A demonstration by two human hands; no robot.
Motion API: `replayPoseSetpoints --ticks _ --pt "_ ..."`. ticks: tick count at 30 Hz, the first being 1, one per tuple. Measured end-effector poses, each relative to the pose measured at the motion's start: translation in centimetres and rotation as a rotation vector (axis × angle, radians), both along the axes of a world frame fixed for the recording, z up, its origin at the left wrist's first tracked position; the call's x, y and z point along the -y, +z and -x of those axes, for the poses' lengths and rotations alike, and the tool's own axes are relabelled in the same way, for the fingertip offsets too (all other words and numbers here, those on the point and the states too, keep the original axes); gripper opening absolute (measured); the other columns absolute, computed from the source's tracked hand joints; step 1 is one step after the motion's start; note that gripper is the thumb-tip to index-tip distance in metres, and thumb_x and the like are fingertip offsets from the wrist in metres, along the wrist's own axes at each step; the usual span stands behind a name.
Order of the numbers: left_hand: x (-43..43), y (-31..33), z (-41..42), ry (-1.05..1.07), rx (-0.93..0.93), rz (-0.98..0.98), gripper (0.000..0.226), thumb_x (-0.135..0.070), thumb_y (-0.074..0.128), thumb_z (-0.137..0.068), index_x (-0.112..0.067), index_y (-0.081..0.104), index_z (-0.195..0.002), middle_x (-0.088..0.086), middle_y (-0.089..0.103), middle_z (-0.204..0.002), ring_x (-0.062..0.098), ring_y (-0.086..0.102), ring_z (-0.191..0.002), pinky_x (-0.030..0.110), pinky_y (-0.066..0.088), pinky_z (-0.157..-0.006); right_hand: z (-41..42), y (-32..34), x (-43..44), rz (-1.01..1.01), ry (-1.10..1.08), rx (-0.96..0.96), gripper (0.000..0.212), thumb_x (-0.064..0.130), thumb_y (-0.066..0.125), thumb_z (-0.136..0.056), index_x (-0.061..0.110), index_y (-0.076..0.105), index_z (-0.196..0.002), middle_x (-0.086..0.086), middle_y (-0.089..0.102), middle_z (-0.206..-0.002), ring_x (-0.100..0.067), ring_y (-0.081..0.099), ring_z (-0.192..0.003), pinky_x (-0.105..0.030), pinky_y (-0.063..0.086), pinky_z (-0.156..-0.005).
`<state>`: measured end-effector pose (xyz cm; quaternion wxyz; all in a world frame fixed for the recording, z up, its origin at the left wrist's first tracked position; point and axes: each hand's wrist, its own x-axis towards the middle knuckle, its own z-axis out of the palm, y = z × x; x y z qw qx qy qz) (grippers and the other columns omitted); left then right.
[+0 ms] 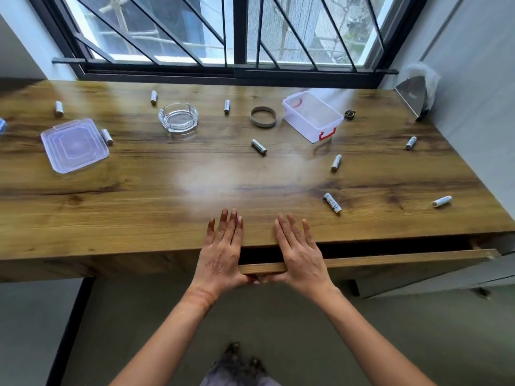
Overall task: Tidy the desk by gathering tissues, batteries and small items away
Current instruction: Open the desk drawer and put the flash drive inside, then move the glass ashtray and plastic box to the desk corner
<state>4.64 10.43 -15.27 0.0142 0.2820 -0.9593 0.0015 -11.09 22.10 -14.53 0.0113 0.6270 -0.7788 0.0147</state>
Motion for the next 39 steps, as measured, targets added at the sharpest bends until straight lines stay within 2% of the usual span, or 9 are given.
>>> replayPoseSetpoints --ticks 5,9,13,17,20,25,28,33,39 --pt "0.4 -0.7 0.6 0.008 -0.076 0.039 0.115 -0.054 0.08 -0.048 0.008 0.036 -0.134 0.026 0.041 -0.14 0.037 0.042 -0.129 0.044 0.024 -0.115 0.2 -0.6 1.8 0.123 0.007 -0.057 0.108 0.045 0.084 -0.051 -0.002 0.036 -0.136 -0.016 0.039 -0.143 -0.028 0.033 -0.134 -0.04 0.008 -0.114" --pt "0.2 -1.4 1.0 0.027 -0.209 0.186 0.052 -0.014 0.043 -0.081 0.007 0.046 -0.128 0.023 0.049 -0.134 0.035 0.052 -0.121 0.042 0.028 -0.113 -0.1 -1.9 2.6 0.317 -0.033 -0.101 0.071 0.005 0.078 -0.069 0.0 0.044 -0.132 -0.016 0.046 -0.137 -0.025 0.037 -0.131 -0.039 0.017 -0.116" --pt "0.3 -1.7 1.2 0.045 -0.222 0.268 0.045 -0.004 0.033 -0.085 0.006 0.049 -0.126 0.023 0.053 -0.13 0.032 0.055 -0.119 0.041 0.016 -0.112 -0.1 -2.4 2.4 0.38 -0.013 -0.14 0.065 -0.01 0.067 -0.073 -0.001 0.043 -0.132 -0.017 0.044 -0.138 -0.026 0.038 -0.13 -0.038 0.014 -0.115" --pt "0.4 -1.6 1.2 0.064 -0.201 0.275 0.05 -0.011 0.053 -0.083 0.006 0.045 -0.129 0.023 0.05 -0.133 0.033 0.053 -0.12 0.041 0.013 -0.113 -0.2 -2.0 2.6 0.341 -0.026 -0.124 0.07 -0.009 0.075 -0.065 -0.001 0.048 -0.129 -0.017 0.05 -0.134 -0.026 0.044 -0.127 -0.039 0.027 -0.113" --pt "0.2 -1.1 1.3 0.103 -0.135 0.151 0.088 -0.01 0.082 -0.064 0.005 0.032 -0.135 0.021 0.047 -0.137 0.031 0.048 -0.125 0.04 0.019 -0.116 -0.4 -1.8 2.6 0.276 -0.055 -0.097 0.075 -0.003 0.081 -0.061 0.0 0.048 -0.129 -0.016 0.051 -0.134 -0.025 0.046 -0.126 -0.04 0.027 -0.111" --pt "-0.5 0.6 0.8 0.111 -0.029 0.002 0.118 -0.048 0.085 -0.047 0.004 0.027 -0.135 0.023 0.044 -0.139 0.034 0.044 -0.128 0.039 0.004 -0.113 -0.8 -0.7 2.4 0.162 -0.083 0.005 0.09 0.021 0.088 -0.056 0.0 0.044 -0.132 -0.016 0.049 -0.136 -0.026 0.044 -0.128 -0.04 0.027 -0.11" --pt "-0.7 1.7 0.7 0.12 -0.042 -0.008 0.112 -0.055 0.075 -0.055 0.006 0.028 -0.136 0.025 0.04 -0.141 0.037 0.038 -0.131 0.039 0.005 -0.113 -0.8 0.0 1.9 0.144 -0.059 0.068 0.101 0.038 0.086 -0.054 -0.001 0.039 -0.135 -0.017 0.043 -0.14 -0.028 0.04 -0.131 -0.044 0.027 -0.107" --pt "-0.3 3.7 1.0 0.146 -0.123 -0.006 0.097 -0.067 0.03 -0.08 0.004 0.015 -0.144 0.023 0.025 -0.148 0.031 0.016 -0.14 0.039 0.002 -0.115 -0.8 1.8 1.5 0.216 -0.032 0.104 0.095 0.056 0.064 -0.068 0.0 0.033 -0.138 -0.015 0.036 -0.145 -0.026 0.031 -0.135 -0.04 0.015 -0.115" --pt "3.1 6.7 3.3 0.162 -0.313 0.078 0.086 -0.065 0.01 -0.091 0.005 0.019 -0.141 0.021 0.023 -0.15 0.034 0.019 -0.14 0.038 0.005 -0.115 0.6 5.0 4.7 0.371 -0.041 0.169 0.078 0.062 0.025 -0.089 0.001 0.036 -0.137 -0.015 0.037 -0.144 -0.026 0.032 -0.135 -0.044 0.027 -0.109"
